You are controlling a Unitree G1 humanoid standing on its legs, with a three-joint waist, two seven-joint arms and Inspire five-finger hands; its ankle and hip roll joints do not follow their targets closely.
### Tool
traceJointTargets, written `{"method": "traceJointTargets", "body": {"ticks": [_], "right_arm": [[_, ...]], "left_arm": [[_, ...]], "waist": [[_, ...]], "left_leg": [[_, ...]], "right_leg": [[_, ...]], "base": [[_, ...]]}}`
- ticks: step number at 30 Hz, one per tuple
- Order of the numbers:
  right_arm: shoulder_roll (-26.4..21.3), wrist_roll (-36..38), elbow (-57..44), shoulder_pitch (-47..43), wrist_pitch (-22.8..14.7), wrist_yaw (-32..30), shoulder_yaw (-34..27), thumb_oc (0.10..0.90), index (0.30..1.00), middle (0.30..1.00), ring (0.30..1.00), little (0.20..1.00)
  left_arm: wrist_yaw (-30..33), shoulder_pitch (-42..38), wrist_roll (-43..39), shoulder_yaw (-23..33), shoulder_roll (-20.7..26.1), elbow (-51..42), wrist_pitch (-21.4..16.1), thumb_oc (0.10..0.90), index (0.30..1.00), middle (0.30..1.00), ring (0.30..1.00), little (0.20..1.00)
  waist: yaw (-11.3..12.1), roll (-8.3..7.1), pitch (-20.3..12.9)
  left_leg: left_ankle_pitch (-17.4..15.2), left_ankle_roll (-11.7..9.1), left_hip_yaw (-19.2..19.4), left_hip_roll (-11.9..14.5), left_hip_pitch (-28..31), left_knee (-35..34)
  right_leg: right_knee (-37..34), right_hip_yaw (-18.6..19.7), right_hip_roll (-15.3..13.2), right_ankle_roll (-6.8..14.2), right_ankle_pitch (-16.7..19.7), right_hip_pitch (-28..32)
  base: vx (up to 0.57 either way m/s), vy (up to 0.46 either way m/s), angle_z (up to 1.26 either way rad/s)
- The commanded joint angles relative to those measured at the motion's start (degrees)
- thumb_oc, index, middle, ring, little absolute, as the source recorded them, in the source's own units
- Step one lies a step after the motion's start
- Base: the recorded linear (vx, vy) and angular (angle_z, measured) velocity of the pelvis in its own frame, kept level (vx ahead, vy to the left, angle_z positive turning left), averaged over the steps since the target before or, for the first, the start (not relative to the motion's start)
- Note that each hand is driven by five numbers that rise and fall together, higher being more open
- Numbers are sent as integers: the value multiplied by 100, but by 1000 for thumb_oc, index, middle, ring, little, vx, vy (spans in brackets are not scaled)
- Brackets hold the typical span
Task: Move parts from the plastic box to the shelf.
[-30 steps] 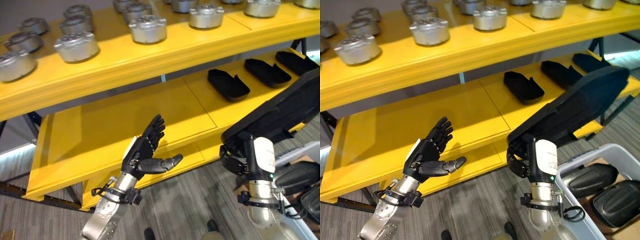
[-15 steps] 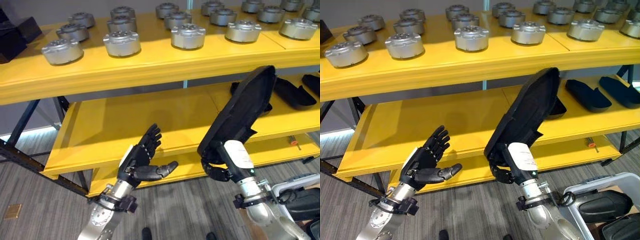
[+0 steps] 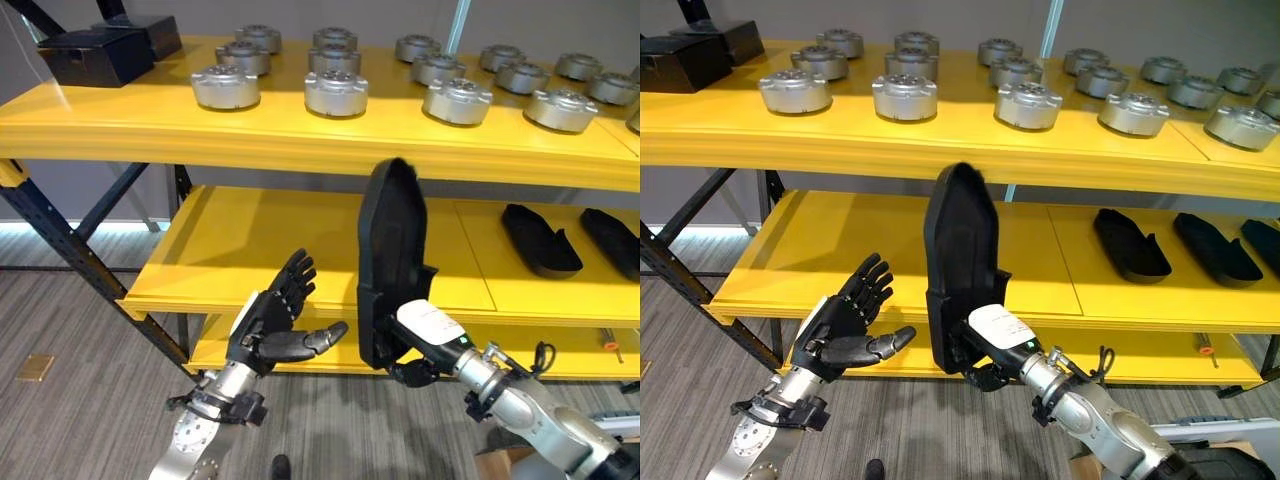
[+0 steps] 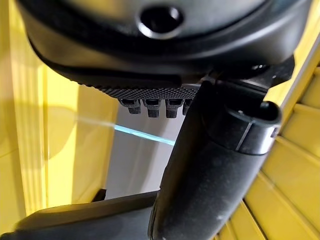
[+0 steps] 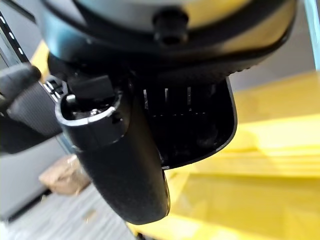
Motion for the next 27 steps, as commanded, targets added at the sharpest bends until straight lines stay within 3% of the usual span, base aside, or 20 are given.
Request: {"method": "traceJointTargets", "body": {"ticks": [1, 6, 9, 10, 14, 16, 17, 21, 22, 23, 26, 27], "right_arm": [[-53, 385, 216, -1124, 47, 280, -9, 400, 300, 300, 300, 300], [240, -71, 1068, -1501, 43, -273, 168, 400, 300, 300, 300, 300], [346, -973, 1230, -1466, -218, -703, 191, 400, 300, 300, 300, 300], [353, -1695, 1188, -1343, -521, -935, 346, 400, 300, 300, 300, 300], [336, -2234, 1267, -1270, -673, -1253, 697, 400, 300, 300, 300, 300], [376, -2153, 1467, -1490, -420, -1473, 835, 400, 300, 300, 300, 300], [377, -2136, 1634, -1710, 4, -1720, 828, 400, 300, 300, 300, 300], [376, -2136, 1671, -1743, 226, -1806, 710, 400, 300, 300, 300, 300], [385, -2107, 1751, -1783, 540, -1909, 538, 400, 300, 300, 300, 300], [418, -2112, 1858, -1799, 625, -1986, 430, 400, 300, 300, 300, 300], [406, -1978, 2087, -1922, 819, -1988, 235, 400, 300, 300, 300, 300], [388, -1785, 2229, -1992, 971, -2004, 120, 400, 300, 300, 300, 300]], "left_arm": [[-323, -570, -133, 293, -17, -264, -344, 900, 1000, 1000, 1000, 1000], [-340, -676, -63, 261, -140, -182, -326, 900, 1000, 1000, 1000, 1000], [-465, -625, -54, 305, -176, -160, -364, 900, 1000, 1000, 1000, 1000], [-546, -537, -56, 351, -200, -137, -475, 900, 1000, 1000, 1000, 1000], [-517, -571, -81, 407, -237, -43, -568, 900, 1000, 1000, 1000, 1000], [-481, -643, 1, 359, -259, 25, -619, 900, 1000, 1000, 1000, 1000], [-434, -634, 106, 342, -272, -17, -645, 900, 1000, 1000, 1000, 1000], [-360, -598, 113, 320, -277, -55, -675, 900, 1000, 1000, 1000, 1000], [-344, -582, 147, 382, -276, -65, -677, 900, 1000, 1000, 1000, 1000], [-356, -560, 149, 412, -286, -93, -663, 900, 1000, 1000, 1000, 1000], [-436, -607, 118, 414, -288, -111, -607, 900, 1000, 1000, 1000, 1000], [-480, -658, 91, 384, -273, -122, -561, 900, 1000, 1000, 1000, 1000]], "waist": [[156, 46, -50], [289, -15, 45], [342, -20, 111], [397, -23, 173], [458, -43, 230], [484, -61, 234], [534, -81, 240], [552, -85, 248], [567, -87, 301], [575, -89, 320], [534, -78, 320], [482, -71, 309]], "left_leg": [[-724, 442, 337, -234, 602, -26], [-741, 563, 347, -334, 591, 44], [-778, 608, 385, -346, 546, 145], [-814, 630, 519, -355, 490, 218], [-836, 654, 770, -366, 473, 262], [-826, 656, 806, -363, 480, 240], [-839, 675, 847, -380, 455, 248], [-855, 699, 881, -390, 429, 283], [-900, 742, 907, -391, 441, 357], [-910, 762, 907, -401, 449, 383], [-943, 761, 796, -406, 422, 463], [-1000, 741, 693, -428, 426, 510]], "right_leg": [[199, -340, 254, -242, 408, -291], [604, -463, 196, -241, 299, -370], [767, -509, 135, -212, 311, -454], [819, -636, 71, -170, 351, -501], [735, -873, -23, -101, 507, -524], [739, -903, -29, -81, 568, -562], [774, -974, -9, -92, 548, -548], [912, -1041, 5, -125, 500, -592], [1194, -1129, 8, -171, 415, -623], [1324, -1138, 18, -193, 410, -653], [1216, -972, 137, -244, 383, -718], [962, -735, 193, -222, 460, -718]], "base": [[37, 187, 13], [11, 142, 5], [-14, 90, 5], [-45, 77, 3], [-34, 59, -22], [-27, 46, -28], [-24, 39, -15], [-16, 27, -6], [19, 14, -6], [30, 2, -6], [61, -62, 0], [84, -95, 3]]}}
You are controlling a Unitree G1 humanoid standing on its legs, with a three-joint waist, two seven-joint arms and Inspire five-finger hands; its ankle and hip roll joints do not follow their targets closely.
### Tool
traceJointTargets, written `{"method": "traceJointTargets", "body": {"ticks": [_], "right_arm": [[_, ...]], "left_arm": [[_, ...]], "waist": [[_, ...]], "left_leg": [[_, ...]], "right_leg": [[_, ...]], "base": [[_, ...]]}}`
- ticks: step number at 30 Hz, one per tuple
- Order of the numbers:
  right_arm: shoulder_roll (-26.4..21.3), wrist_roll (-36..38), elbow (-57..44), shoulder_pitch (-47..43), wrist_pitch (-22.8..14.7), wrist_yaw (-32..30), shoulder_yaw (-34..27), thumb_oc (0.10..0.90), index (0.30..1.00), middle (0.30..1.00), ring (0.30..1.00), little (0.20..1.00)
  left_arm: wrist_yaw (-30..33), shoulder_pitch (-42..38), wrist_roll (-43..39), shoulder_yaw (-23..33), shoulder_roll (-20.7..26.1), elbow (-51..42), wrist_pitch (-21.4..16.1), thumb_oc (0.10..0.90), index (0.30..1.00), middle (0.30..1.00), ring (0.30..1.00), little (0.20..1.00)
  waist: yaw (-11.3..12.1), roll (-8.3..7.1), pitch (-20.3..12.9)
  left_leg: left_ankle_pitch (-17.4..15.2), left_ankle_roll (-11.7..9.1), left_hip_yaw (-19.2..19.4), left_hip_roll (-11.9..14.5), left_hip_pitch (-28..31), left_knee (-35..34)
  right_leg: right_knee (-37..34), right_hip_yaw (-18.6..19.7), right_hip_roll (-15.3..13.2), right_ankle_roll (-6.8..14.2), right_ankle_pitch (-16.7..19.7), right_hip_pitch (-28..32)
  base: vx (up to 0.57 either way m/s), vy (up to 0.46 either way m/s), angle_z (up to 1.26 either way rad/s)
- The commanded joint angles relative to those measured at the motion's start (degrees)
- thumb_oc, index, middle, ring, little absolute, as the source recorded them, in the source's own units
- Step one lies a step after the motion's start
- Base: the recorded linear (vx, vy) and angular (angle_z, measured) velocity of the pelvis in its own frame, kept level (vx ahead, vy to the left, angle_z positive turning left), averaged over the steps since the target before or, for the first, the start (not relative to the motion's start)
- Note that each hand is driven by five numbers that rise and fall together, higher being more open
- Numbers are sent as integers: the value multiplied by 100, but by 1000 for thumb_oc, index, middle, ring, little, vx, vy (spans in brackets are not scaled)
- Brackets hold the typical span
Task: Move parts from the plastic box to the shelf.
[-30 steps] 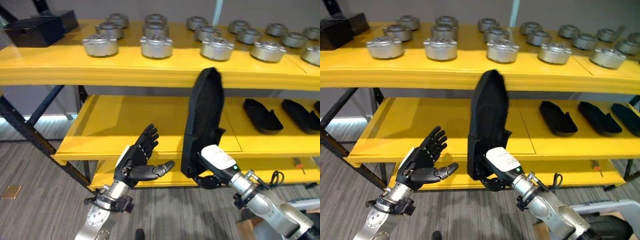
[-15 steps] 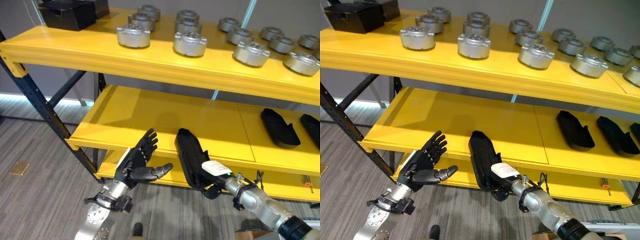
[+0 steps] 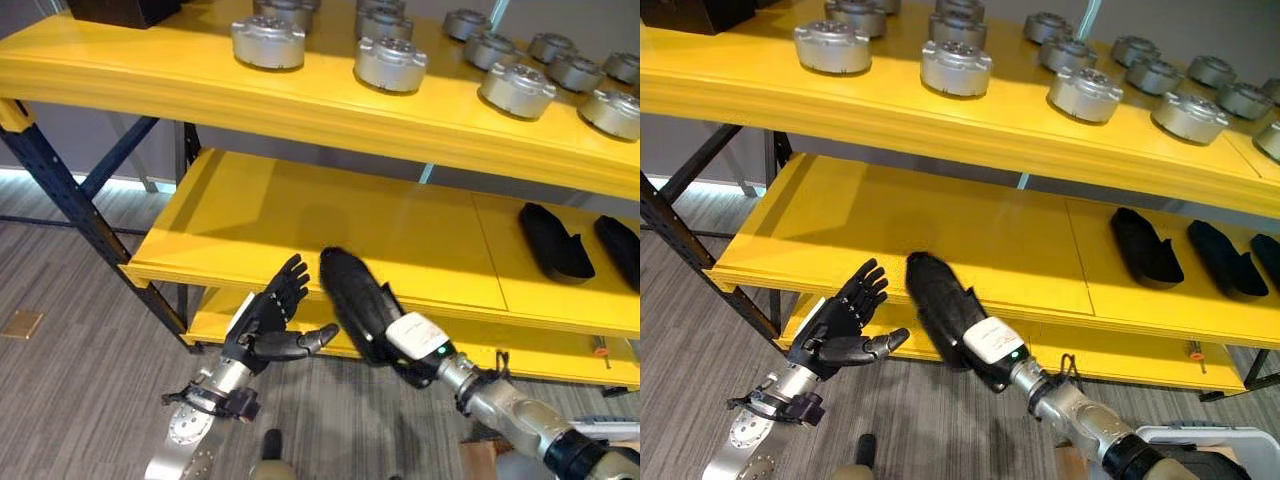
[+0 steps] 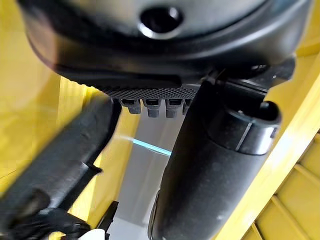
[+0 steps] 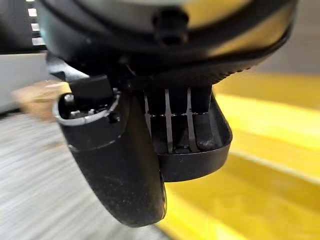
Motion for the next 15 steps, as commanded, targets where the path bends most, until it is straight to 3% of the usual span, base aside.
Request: {"method": "traceJointTargets", "body": {"ticks": [1, 3, 6, 8, 12, 15], "right_arm": [[-307, 470, 26, -1128, 505, -682, -509, 400, 300, 300, 300, 300], [-277, 457, 112, -1142, 576, -702, -606, 400, 300, 300, 300, 300], [-131, 433, 350, -1280, 911, -1012, -903, 400, 300, 300, 300, 300], [-27, 420, 402, -1349, 1073, -1169, -1071, 400, 300, 300, 300, 300], [-14, 399, 277, -1210, 972, -1144, -1392, 400, 300, 300, 300, 300], [-39, 295, 142, -1272, 882, -884, -1404, 400, 300, 300, 300, 300]], "left_arm": [[-161, -452, 36, 166, -258, -658, -600, 900, 1000, 1000, 1000, 1000], [-177, -472, -4, 167, -249, -667, -563, 900, 1000, 1000, 1000, 1000], [-229, -514, 3, 174, -190, -682, -597, 900, 1000, 1000, 1000, 1000], [-112, -557, 36, 165, -165, -703, -642, 900, 1000, 1000, 1000, 1000], [70, -685, 45, 150, -239, -765, -563, 900, 1000, 1000, 1000, 1000], [77, -717, -6, 200, -268, -787, -496, 900, 1000, 1000, 1000, 1000]], "waist": [[-51, 354, -212], [-89, 361, -237], [-210, 413, -214], [-275, 449, -156], [-445, 511, -191], [-477, 545, -234]], "left_leg": [[-997, 653, 279, -384, 374, 512], [-1029, 625, 251, -382, 386, 522], [-1155, 514, 169, -268, 556, 530], [-1213, 472, 80, -169, 659, 520], [-1165, 387, -195, -48, 733, 431], [-1100, 298, -206, 46, 795, 351]], "right_leg": [[287, 25, 398, -113, 446, -347], [76, 168, 381, -68, 590, -381], [-401, 661, 237, 65, 1227, -654], [-441, 876, 204, 89, 1415, -832], [-463, 1188, 417, 70, 1095, -746], [-393, 1101, 467, -24, 877, -664]], "base": [[90, -115, 7], [53, -91, 14], [128, -264, 4], [142, -311, 8], [131, -244, 49], [89, -153, 53]]}}
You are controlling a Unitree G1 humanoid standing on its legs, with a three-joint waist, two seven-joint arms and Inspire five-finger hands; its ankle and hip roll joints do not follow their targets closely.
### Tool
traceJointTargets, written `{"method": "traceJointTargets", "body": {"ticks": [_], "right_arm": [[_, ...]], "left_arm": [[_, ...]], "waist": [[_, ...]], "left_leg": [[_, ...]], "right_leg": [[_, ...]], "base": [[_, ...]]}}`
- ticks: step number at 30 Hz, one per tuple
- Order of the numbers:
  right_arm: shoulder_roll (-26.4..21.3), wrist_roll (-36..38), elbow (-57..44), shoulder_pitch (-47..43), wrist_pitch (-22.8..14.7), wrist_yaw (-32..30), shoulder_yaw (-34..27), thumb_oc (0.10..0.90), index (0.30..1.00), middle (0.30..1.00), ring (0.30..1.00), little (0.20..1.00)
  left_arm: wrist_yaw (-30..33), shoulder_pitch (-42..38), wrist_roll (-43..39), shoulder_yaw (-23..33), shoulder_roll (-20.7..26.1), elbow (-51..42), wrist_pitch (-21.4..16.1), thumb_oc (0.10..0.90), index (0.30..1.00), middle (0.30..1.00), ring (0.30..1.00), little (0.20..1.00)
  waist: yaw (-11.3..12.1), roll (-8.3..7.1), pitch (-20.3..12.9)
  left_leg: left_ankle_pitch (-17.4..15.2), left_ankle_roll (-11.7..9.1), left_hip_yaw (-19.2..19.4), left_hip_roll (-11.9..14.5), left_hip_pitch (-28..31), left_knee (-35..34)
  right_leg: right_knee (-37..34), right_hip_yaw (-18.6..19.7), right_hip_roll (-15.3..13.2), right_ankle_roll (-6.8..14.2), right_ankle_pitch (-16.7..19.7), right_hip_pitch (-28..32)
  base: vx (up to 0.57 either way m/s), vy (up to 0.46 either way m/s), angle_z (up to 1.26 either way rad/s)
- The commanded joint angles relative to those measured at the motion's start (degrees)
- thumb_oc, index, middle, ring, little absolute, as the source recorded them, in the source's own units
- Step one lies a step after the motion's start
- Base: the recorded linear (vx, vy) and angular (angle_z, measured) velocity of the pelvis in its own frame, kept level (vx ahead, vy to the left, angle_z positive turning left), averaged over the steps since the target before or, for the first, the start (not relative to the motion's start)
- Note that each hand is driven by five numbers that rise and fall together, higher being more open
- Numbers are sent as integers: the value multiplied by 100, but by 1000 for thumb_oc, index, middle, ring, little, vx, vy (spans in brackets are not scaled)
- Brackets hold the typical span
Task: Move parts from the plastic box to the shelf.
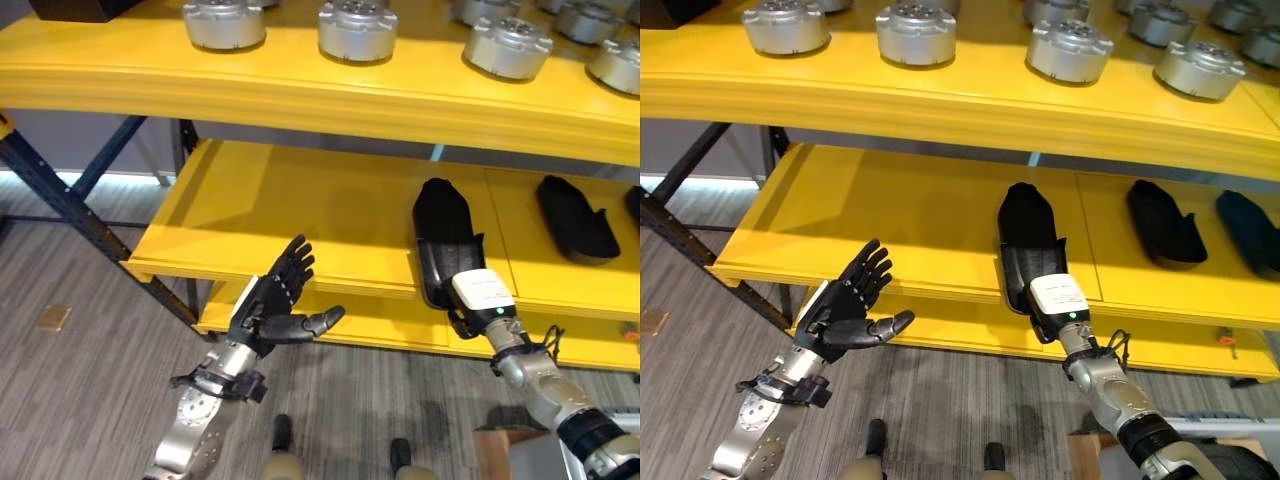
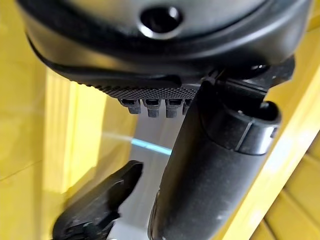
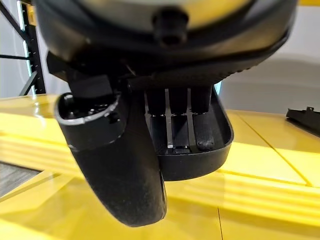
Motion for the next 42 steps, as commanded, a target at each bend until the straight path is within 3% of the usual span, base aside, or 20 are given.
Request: {"method": "traceJointTargets", "body": {"ticks": [1, 2, 8, 13, 17, 21, 22, 25, 26, 27, 33, 34, 42], "right_arm": [[-14, -69, -442, -973, -104, -370, -309, 400, 300, 300, 300, 300], [-68, -131, -561, -1163, -228, -11, -126, 400, 300, 300, 300, 300], [-173, -148, -630, -1470, -335, 382, 252, 400, 300, 300, 300, 300], [-205, -180, -352, -1938, -417, 605, 568, 400, 300, 300, 300, 300], [-181, -152, -223, -2211, -396, 787, 751, 400, 300, 300, 300, 300], [-135, -113, -47, -2321, -384, 837, 835, 400, 300, 300, 300, 300], [-118, -97, -18, -2256, -274, 878, 771, 400, 300, 300, 300, 300], [-41, -102, 58, -2201, -141, 800, 709, 400, 300, 300, 300, 300], [3, -108, 113, -2208, -107, 764, 702, 400, 300, 300, 300, 300], [113, -43, 239, -2276, 1, 737, 724, 400, 300, 300, 300, 300], [80, 11, 214, -2007, 146, 661, 637, 400, 300, 300, 300, 300], [52, 22, 195, -1929, 91, 625, 626, 400, 300, 300, 300, 300], [134, 241, 154, -1653, 331, 707, 426, 400, 300, 300, 300, 300]], "left_arm": [[-26, -275, -15, 235, 87, -763, -512, 900, 1000, 1000, 1000, 1000], [0, -273, -30, 297, 72, -777, -423, 900, 1000, 1000, 1000, 1000], [-59, -243, -124, 368, 0, -778, -351, 900, 1000, 1000, 1000, 1000], [-139, -365, -138, 305, -94, -705, -320, 900, 1000, 1000, 1000, 1000], [-145, -402, -89, 261, -163, -689, -271, 900, 1000, 1000, 1000, 1000], [-143, -411, -18, 216, -212, -659, -267, 900, 1000, 1000, 1000, 1000], [-203, -437, 15, 191, -270, -630, -242, 900, 1000, 1000, 1000, 1000], [-196, -489, 101, 162, -280, -621, -262, 900, 1000, 1000, 1000, 1000], [-188, -511, 106, 153, -267, -603, -278, 900, 1000, 1000, 1000, 1000], [-178, -549, 73, 147, -214, -618, -260, 900, 1000, 1000, 1000, 1000], [-233, -565, 16, 217, -97, -752, -261, 900, 1000, 1000, 1000, 1000], [-259, -524, 6, 274, -70, -751, -323, 900, 1000, 1000, 1000, 1000], [-373, -807, 136, 264, -54, -678, -337, 900, 1000, 1000, 1000, 1000]], "waist": [[131, -218, -638], [134, -172, -693], [174, -118, -717], [189, -30, -695], [202, -17, -730], [212, -42, -742], [201, -95, -725], [206, -96, -691], [220, -76, -674], [278, -12, -606], [435, 51, -415], [478, 36, -395], [385, 24, -604]], "left_leg": [[-865, 72, 384, -368, 926, 139], [-782, -69, 369, -214, 1032, 76], [-548, -249, 344, 26, 992, 224], [84, -455, 200, 251, 826, 493], [404, -543, 138, 322, 770, 683], [661, -591, 178, 332, 580, 1230], [712, -584, 290, 224, 333, 1907], [529, -496, 315, 4, 55, 2202], [415, -417, 288, -133, -22, 2074], [221, -297, 273, -402, -98, 1497], [742, -410, 208, -496, -722, 448], [664, -381, 62, -555, -756, 381], [35, -51, 96, -758, 13, -40]], "right_leg": [[254, -71, -185, 100, 711, -748], [329, -222, -118, -41, 488, -607], [561, -478, 73, -331, 189, -422], [779, -649, 249, -577, -22, -442], [812, -685, 367, -716, -119, -442], [831, -808, 473, -885, -214, -421], [820, -883, 508, -993, -225, -402], [835, -856, 549, -1019, -220, -405], [841, -795, 577, -994, -203, -408], [834, -632, 646, -905, -183, -358], [667, -509, 660, -790, -160, -15], [658, -444, 628, -757, -164, 31], [750, -539, 448, -599, -255, 14]], "base": [[175, -289, -10], [178, -312, -6], [101, -237, 16], [36, -183, 11], [32, -144, 20], [27, -165, 4], [25, -168, 12], [35, -117, 26], [117, -16, 17], [102, 11, -8], [137, 85, -15], [150, 132, -18], [165, 162, -35]]}}
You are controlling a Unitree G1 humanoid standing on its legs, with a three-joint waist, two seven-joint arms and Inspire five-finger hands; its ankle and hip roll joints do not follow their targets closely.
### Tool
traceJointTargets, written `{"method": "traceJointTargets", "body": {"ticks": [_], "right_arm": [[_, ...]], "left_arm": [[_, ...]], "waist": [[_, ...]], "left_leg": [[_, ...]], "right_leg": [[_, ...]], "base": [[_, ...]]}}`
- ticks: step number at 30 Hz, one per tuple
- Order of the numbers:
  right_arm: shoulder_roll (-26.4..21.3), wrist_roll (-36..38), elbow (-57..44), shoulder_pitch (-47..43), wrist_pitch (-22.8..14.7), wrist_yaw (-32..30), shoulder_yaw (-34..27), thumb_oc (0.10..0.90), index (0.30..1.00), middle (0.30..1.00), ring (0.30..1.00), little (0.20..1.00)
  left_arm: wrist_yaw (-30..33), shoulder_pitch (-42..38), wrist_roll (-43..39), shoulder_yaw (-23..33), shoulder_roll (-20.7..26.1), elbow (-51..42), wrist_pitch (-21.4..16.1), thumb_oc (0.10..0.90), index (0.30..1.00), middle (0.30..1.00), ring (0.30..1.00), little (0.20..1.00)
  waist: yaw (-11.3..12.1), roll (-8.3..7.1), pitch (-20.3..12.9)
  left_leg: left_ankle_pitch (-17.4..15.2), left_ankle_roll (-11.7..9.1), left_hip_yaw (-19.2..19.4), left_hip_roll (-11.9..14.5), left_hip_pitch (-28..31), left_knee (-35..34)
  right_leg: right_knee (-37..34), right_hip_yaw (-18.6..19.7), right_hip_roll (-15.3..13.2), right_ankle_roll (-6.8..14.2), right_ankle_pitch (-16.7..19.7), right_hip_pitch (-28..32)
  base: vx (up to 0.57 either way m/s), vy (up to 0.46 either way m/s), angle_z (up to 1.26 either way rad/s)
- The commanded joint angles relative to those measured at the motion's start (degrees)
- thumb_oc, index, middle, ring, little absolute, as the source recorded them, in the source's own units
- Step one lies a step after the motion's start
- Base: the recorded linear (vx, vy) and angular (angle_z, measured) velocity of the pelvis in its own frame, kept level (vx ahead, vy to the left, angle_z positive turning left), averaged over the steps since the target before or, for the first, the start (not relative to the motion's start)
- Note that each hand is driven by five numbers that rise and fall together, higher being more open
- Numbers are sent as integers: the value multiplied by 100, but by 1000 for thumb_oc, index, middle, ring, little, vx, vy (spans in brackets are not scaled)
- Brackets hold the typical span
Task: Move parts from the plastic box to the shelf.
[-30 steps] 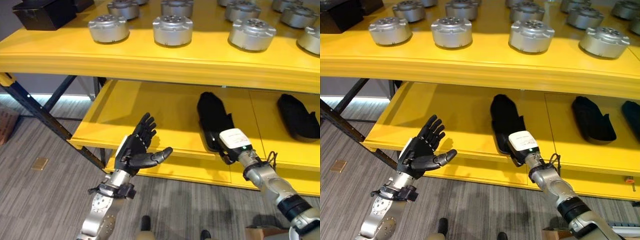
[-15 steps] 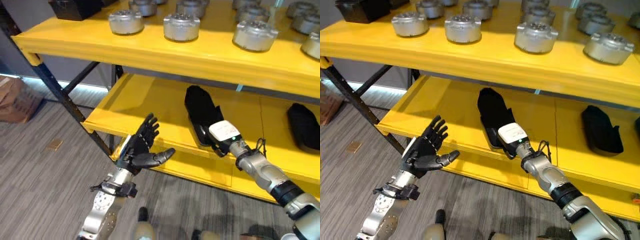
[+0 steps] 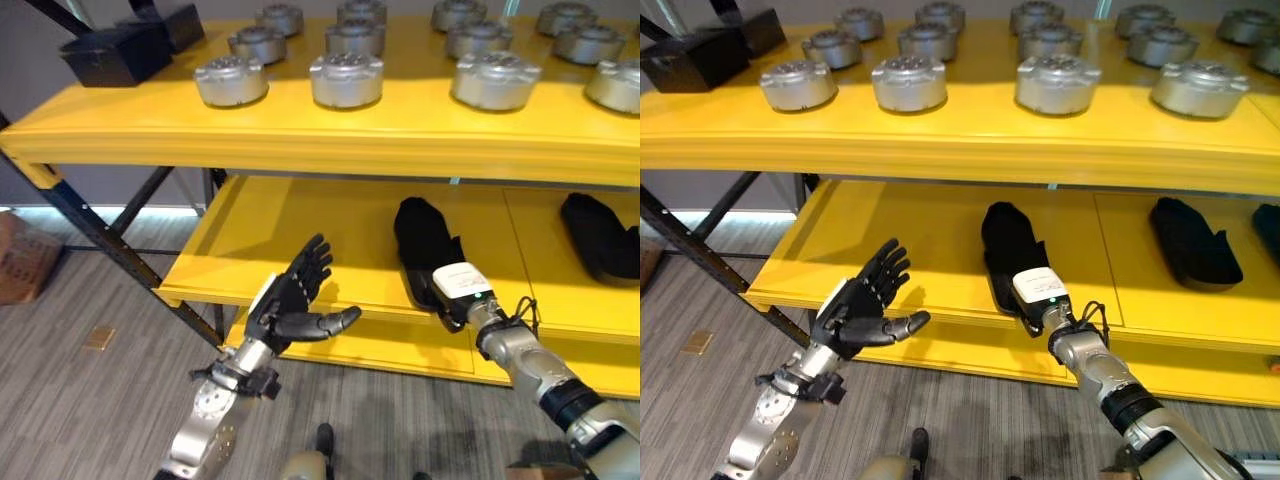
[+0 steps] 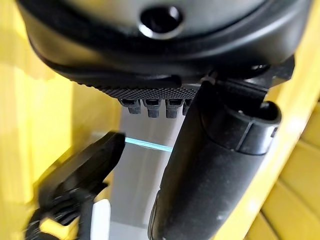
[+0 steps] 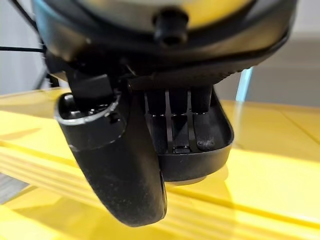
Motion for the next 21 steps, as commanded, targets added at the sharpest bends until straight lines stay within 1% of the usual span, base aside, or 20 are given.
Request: {"method": "traceJointTargets", "body": {"ticks": [1, 3, 5, 10, 11, 12, 13, 15, 16, 17, 18, 19, 21], "right_arm": [[-52, 143, -200, -710, 185, -422, -225, 400, 300, 300, 300, 300], [-41, 154, -202, -656, 200, -437, -244, 400, 300, 300, 300, 300], [-4, 155, -190, -562, 261, -475, -301, 400, 300, 300, 300, 300], [73, 169, -135, -539, 362, -453, -411, 400, 300, 300, 300, 300], [129, 134, -56, -543, 441, -441, -475, 400, 300, 300, 300, 300], [129, 134, -56, -527, 454, -439, -488, 400, 300, 300, 300, 300], [138, 128, -44, -486, 474, -456, -511, 400, 300, 300, 300, 300], [209, 83, 18, -447, 537, -464, -558, 400, 300, 300, 300, 300], [209, 83, 18, -447, 537, -464, -558, 400, 300, 300, 300, 300], [248, 140, 139, -476, 596, -437, -588, 400, 300, 300, 300, 300], [245, 149, 218, -510, 560, -443, -593, 400, 300, 300, 300, 300], [240, 139, 373, -596, 508, -403, -603, 400, 300, 300, 300, 300], [221, 360, 425, -709, 611, -260, -552, 400, 300, 300, 300, 300]], "left_arm": [[-152, -282, 109, 171, 0, -713, -595, 900, 1000, 1000, 1000, 1000], [-168, -286, 103, 176, 5, -706, -596, 900, 1000, 1000, 1000, 1000], [-239, -281, 80, 185, 32, -674, -629, 900, 1000, 1000, 1000, 1000], [-276, -258, 97, 201, 35, -654, -663, 900, 1000, 1000, 1000, 1000], [-308, -259, 74, 181, 36, -652, -651, 900, 1000, 1000, 1000, 1000], [-319, -251, 75, 185, 40, -660, -649, 900, 1000, 1000, 1000, 1000], [-332, -231, 78, 188, 45, -672, -654, 900, 1000, 1000, 1000, 1000], [-330, -239, 68, 176, 32, -666, -634, 900, 1000, 1000, 1000, 1000], [-330, -239, 68, 176, 32, -666, -634, 900, 1000, 1000, 1000, 1000], [-299, -256, 118, 185, -3, -678, -569, 900, 1000, 1000, 1000, 1000], [-281, -254, 137, 192, -9, -681, -562, 900, 1000, 1000, 1000, 1000], [-219, -259, 152, 216, -10, -675, -554, 900, 1000, 1000, 1000, 1000], [-159, -287, 196, 249, 8, -674, -563, 900, 1000, 1000, 1000, 1000]], "waist": [[217, -27, -449], [207, -31, -471], [205, -52, -538], [221, -70, -604], [236, -74, -607], [234, -74, -605], [229, -72, -591], [209, -31, -508], [209, -31, -508], [209, -12, -431], [214, -14, -413], [221, -23, -376], [217, -52, -344]], "left_leg": [[-135, -196, 31, 247, 247, -216], [-182, -165, 51, 226, 277, -209], [-289, -67, 115, 163, 354, -219], [-352, 60, 222, 93, 453, -299], [-375, 155, 271, 34, 455, -296], [-378, 171, 284, 21, 457, -292], [-386, 212, 307, -2, 473, -288], [-421, 297, 322, -13, 544, -285], [-421, 297, 322, -13, 544, -285], [-437, 315, 353, -6, 621, -298], [-438, 309, 373, 0, 644, -307], [-453, 275, 441, 28, 692, -321], [-482, 214, 521, 69, 757, -336]], "right_leg": [[250, -366, 638, -289, 309, -206], [269, -364, 610, -267, 312, -229], [300, -348, 533, -198, 324, -253], [491, -415, 471, -126, 247, -291], [780, -514, 497, -144, 95, -340], [840, -536, 507, -151, 71, -356], [1064, -587, 511, -141, 92, -444], [1963, -691, 423, -80, 338, -888], [1963, -691, 423, -80, 338, -888], [2368, -740, 338, -69, 464, -1130], [2390, -757, 310, -63, 503, -1173], [2266, -803, 240, -43, 599, -1230], [1807, -797, 158, 2, 770, -1251]], "base": [[83, 101, 9], [107, 138, 2], [145, 192, -1], [72, 158, 5], [51, 201, -5], [39, 204, -9], [5, 141, -3], [-1, 142, -8], [7, 112, -13], [6, 70, -9], [8, 72, -11], [-1, -20, -23], [-10, -77, -26]]}}
